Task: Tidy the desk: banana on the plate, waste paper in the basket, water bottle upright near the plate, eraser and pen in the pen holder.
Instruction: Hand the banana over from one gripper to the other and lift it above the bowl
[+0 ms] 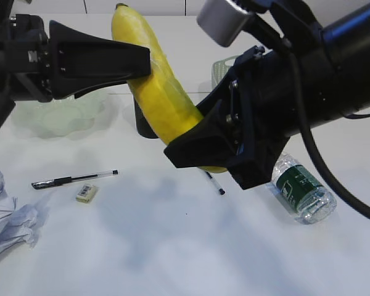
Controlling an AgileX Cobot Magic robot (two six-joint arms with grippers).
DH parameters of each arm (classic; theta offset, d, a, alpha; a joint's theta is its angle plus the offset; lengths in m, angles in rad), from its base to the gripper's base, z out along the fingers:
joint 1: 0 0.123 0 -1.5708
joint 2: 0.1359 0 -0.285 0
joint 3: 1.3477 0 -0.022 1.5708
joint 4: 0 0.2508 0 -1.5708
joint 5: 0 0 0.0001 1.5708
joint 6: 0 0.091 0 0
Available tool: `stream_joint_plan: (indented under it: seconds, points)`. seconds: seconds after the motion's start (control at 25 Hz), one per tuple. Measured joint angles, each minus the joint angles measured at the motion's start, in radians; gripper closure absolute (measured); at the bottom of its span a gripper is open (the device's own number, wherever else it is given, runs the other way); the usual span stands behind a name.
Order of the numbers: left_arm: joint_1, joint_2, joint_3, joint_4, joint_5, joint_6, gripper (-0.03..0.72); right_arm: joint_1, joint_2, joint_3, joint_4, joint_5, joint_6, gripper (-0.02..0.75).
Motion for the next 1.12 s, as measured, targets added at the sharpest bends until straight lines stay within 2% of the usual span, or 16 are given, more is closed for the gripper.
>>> stream_joint_plan:
  seconds: [0.52, 0.96, 1.12]
  points:
    - [-0.075, 0.065, -0.052, 0.0, 0.0, 0.0, 0.146, 0.0, 0.0, 0.002, 0.001, -0.009, 0.0, 0.42]
    - [-0.081, 0.066, -0.058, -0.008, 0.019, -0.023, 0.312, 0.0, 0.0, 0.002, -0.003, -0.024, -0.026, 0.42]
    - [-0.081, 0.066, -0.058, -0.01, 0.021, -0.026, 0.334, 0.0, 0.0, 0.002, -0.003, -0.024, -0.032, 0.421]
